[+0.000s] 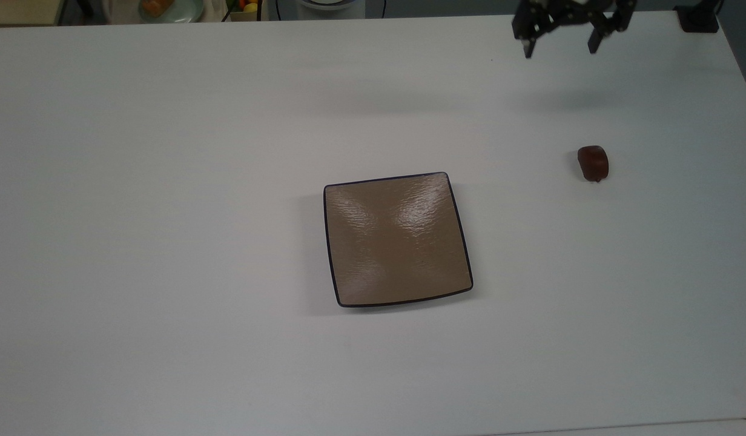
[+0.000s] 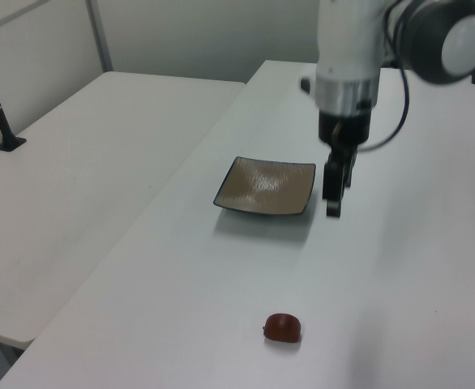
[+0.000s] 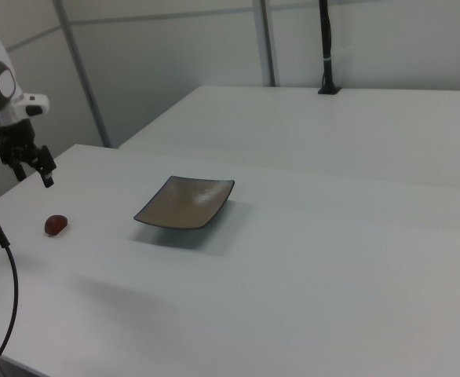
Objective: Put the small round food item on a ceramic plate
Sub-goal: 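Move the open gripper over the dark-red food item and lower it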
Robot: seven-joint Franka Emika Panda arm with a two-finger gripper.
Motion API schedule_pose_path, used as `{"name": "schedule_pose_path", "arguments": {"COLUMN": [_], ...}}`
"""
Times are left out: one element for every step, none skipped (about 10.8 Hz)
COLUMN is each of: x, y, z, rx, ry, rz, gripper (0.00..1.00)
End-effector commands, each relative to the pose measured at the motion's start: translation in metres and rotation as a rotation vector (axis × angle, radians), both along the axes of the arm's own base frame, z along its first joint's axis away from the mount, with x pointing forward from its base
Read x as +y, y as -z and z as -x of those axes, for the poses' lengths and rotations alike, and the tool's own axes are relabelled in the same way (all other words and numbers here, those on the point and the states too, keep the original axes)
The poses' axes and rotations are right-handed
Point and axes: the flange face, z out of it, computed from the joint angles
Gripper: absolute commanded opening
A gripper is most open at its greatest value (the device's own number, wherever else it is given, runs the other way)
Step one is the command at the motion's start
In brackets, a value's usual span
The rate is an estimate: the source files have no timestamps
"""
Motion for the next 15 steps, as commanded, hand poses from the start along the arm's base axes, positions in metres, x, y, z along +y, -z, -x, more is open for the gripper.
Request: {"name": "schedule_pose_path", "arguments": {"x": [0.038, 0.048, 0.055, 0.065, 0.073, 0.081, 0.089, 0.095, 0.1, 0.108, 0.111, 0.11, 0.111, 0.112, 0.113], "y": [0.041, 0.054, 0.068, 0.083, 0.093, 0.105, 0.121, 0.127, 0.138, 0.146, 0.155, 0.163, 0.167, 0.172, 0.177], "z": [-0.006, -0.004, -0.005, -0.004, -0.005, -0.004, -0.001, -0.005, -0.006, -0.011, -0.016, -0.018, -0.022, -0.025, -0.027], "rx": [-0.027, -0.029, -0.033, -0.037, -0.061, -0.096, -0.114, -0.143, -0.142, -0.143, -0.146, -0.148, -0.154, -0.152, -0.156], "ry": [-0.011, -0.028, -0.041, -0.055, -0.052, -0.051, -0.038, -0.027, -0.027, -0.026, -0.024, -0.025, -0.026, -0.026, -0.025], "rz": [-0.025, -0.027, -0.023, -0.03, -0.041, -0.028, -0.006, -0.01, -0.01, -0.009, -0.001, 0.01, 0.012, 0.012, 0.001], "gripper": [1.0, 1.0, 1.0, 1.0, 1.0, 1.0, 1.0, 1.0, 1.0, 1.0, 1.0, 1.0, 1.0, 1.0, 1.0]}}
